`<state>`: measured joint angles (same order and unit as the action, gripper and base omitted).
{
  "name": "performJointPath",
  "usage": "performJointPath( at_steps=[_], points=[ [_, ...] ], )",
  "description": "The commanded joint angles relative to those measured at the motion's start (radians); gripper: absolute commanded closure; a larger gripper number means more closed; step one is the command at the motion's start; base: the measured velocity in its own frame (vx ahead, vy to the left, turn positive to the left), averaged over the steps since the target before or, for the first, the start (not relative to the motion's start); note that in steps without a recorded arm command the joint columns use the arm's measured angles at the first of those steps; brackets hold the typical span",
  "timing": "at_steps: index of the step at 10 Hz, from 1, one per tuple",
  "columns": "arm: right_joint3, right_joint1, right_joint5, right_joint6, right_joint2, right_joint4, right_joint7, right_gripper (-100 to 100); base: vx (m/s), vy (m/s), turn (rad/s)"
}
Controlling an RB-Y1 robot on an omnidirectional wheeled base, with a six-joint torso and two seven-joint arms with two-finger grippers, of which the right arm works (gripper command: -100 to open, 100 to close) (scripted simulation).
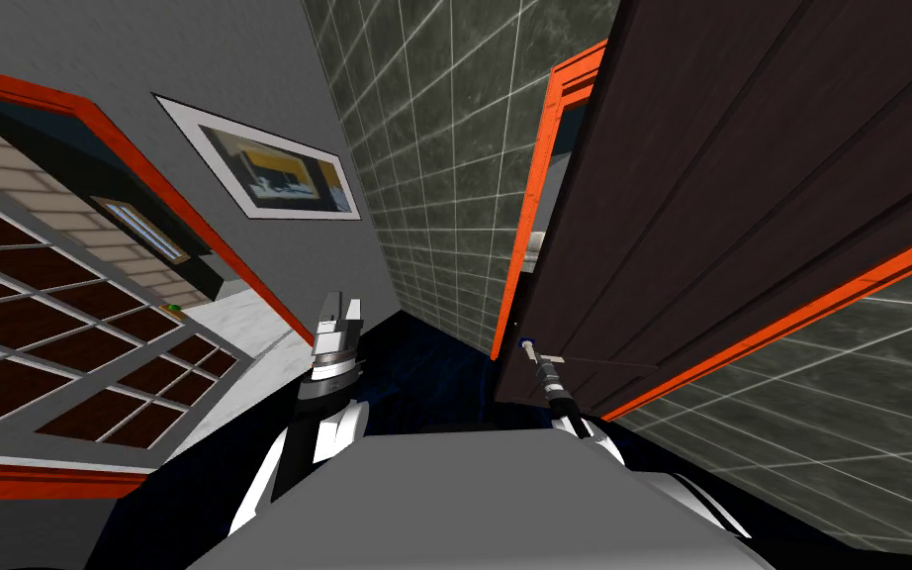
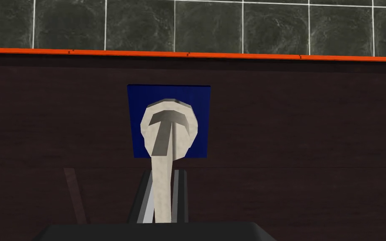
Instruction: Pull the door open
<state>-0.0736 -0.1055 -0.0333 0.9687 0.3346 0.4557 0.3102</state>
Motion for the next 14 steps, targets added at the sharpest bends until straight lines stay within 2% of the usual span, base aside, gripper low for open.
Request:
performJointPath(
  at_steps=[1,9,10,11,14],
  points=[
    [0.004,-0.004,0.002,0.006,0.002,-0.006,0.003,100,-0.251,-0.053,0.181],
    [0.029,-0.030,0.010,0.037,0.015,-0.049,0.020,100,-0.227,-0.078,0.151],
    [0.028,-0.026,0.010,0.032,0.013,-0.041,0.019,100,-0.098,-0.025,0.039],
    [0.040,-0.011,0.020,0.050,0.024,-0.039,0.037,100,-0.136,-0.053,0.137],
    [0.055,0.010,0.034,0.077,0.041,-0.034,0.063,100,-0.191,-0.044,0.104]
  ],
)
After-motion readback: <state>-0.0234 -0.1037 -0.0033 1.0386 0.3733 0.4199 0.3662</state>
